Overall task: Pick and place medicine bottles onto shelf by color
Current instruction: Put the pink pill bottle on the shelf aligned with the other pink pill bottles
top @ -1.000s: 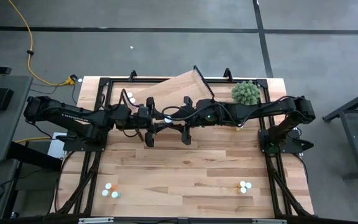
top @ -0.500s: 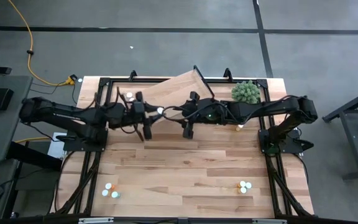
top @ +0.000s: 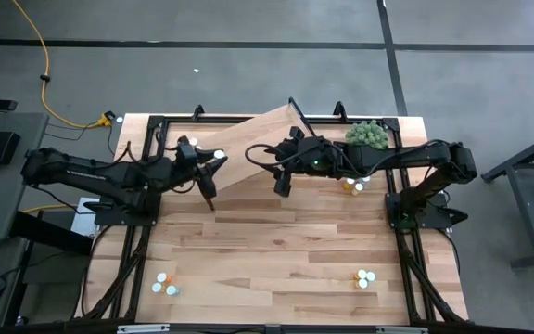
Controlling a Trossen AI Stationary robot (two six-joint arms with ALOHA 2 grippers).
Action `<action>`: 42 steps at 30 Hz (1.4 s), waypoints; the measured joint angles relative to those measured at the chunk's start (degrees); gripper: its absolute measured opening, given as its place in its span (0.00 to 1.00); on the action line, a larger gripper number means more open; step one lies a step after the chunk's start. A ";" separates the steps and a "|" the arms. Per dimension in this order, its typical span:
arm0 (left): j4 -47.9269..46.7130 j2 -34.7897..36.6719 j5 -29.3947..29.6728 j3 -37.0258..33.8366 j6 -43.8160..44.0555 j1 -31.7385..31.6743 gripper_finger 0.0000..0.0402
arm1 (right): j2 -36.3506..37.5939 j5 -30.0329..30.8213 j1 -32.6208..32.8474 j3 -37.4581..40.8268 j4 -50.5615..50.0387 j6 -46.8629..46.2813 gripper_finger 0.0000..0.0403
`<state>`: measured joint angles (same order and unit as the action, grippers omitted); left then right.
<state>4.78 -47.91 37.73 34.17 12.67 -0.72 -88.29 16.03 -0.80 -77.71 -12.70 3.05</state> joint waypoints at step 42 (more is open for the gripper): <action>19.79 6.94 7.93 -23.32 -6.89 0.36 0.26 | -0.02 0.07 0.02 0.00 -0.69 -3.06 0.48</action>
<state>24.56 -40.97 45.65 10.85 5.77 -0.36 -88.31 16.10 -0.78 -77.71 -13.39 -0.01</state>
